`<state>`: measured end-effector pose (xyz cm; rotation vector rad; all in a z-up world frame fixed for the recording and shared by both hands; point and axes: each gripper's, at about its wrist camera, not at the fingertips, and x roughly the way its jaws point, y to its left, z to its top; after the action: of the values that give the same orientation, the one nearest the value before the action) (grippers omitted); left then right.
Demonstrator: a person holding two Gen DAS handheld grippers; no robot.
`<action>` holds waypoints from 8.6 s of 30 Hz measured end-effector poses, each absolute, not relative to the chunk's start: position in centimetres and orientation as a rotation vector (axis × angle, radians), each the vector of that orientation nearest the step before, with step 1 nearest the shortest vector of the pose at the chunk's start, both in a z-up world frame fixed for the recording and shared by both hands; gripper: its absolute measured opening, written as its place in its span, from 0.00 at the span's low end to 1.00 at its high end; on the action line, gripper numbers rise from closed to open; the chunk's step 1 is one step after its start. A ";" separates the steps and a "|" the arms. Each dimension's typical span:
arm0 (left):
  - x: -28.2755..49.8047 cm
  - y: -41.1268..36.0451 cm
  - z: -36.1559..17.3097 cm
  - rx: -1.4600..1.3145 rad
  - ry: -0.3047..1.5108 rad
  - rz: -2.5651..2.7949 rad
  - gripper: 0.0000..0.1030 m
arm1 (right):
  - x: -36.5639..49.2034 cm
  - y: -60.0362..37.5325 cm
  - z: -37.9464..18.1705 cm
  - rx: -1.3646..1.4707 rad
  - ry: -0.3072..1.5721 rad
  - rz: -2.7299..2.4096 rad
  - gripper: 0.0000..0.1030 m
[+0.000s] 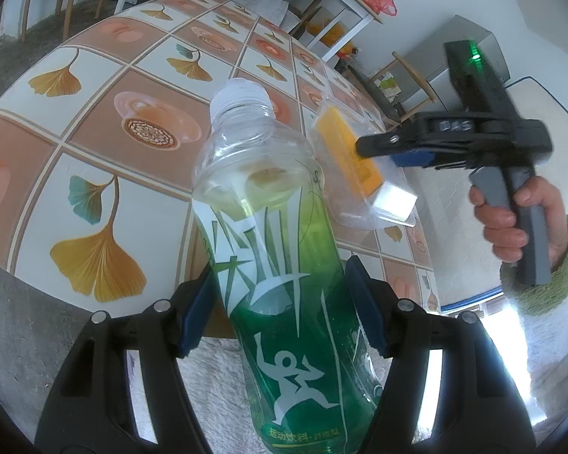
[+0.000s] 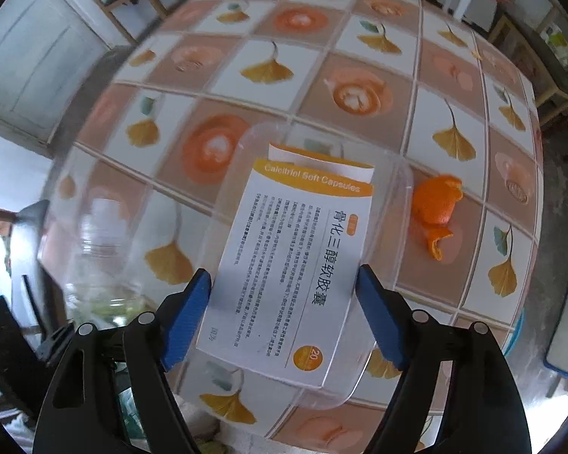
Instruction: Collect trash
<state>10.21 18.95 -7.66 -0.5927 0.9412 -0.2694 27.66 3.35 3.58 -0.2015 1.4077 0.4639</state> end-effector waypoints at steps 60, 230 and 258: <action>15.0 -10.9 7.2 -0.265 0.943 -0.908 0.56 | -1.6 -48.5 -1.5 1.131 0.673 0.014 0.74; 20.5 23.4 -5.8 -0.572 0.978 -0.191 0.02 | 32.2 -8.5 -1.5 -0.048 1.135 0.491 0.61; 19.9 22.8 -5.5 -0.563 0.957 -0.194 0.02 | 32.1 -11.0 -2.1 0.075 1.110 0.340 0.16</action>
<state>19.92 22.81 -5.46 -0.5632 0.9572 -0.1942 32.09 -10.95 -2.07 0.0747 1.1099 0.3403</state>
